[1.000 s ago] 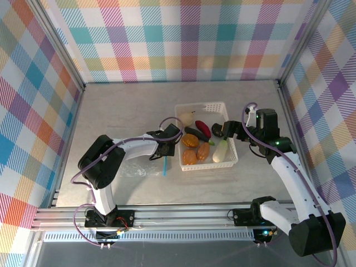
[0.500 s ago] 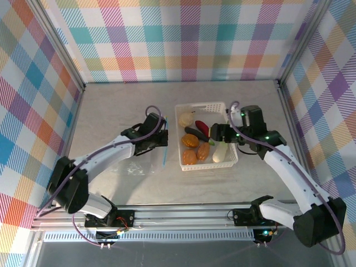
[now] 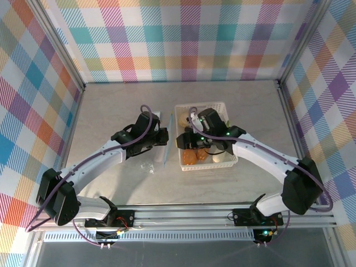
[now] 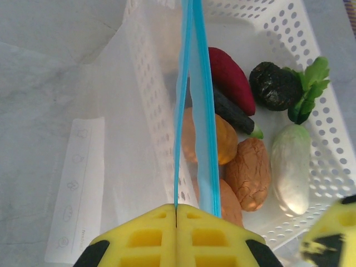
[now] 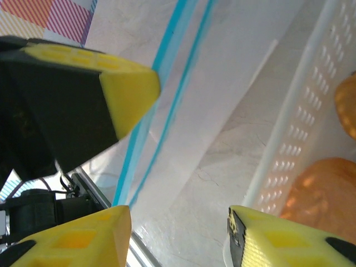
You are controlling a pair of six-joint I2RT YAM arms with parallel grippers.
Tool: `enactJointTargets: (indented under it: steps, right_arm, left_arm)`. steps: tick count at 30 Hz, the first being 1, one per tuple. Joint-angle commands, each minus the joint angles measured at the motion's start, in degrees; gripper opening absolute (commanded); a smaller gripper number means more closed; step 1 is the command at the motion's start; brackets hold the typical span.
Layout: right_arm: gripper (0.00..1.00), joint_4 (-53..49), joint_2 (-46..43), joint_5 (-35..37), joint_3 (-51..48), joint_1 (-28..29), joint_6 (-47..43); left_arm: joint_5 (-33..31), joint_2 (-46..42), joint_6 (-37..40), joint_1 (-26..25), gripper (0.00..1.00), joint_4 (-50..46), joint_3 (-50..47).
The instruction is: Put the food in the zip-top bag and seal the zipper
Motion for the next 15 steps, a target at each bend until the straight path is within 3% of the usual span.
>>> enactJointTargets:
  steps: [1,9,15]
  right_arm:
    - [0.49,3.86,1.70,0.81,2.20,0.67,1.89]
    - [0.42,5.84,5.35,0.21,3.70,1.00,2.61]
    - [0.43,6.08,5.98,-0.58,4.21,1.98,2.29]
  left_arm:
    - [2.36,-2.03,-1.25,0.41,0.00,2.08,-0.79]
    - [3.08,-2.96,-1.60,0.74,0.00,2.70,-1.99]
    - [3.88,-3.43,-1.93,1.52,0.00,3.39,-2.52]
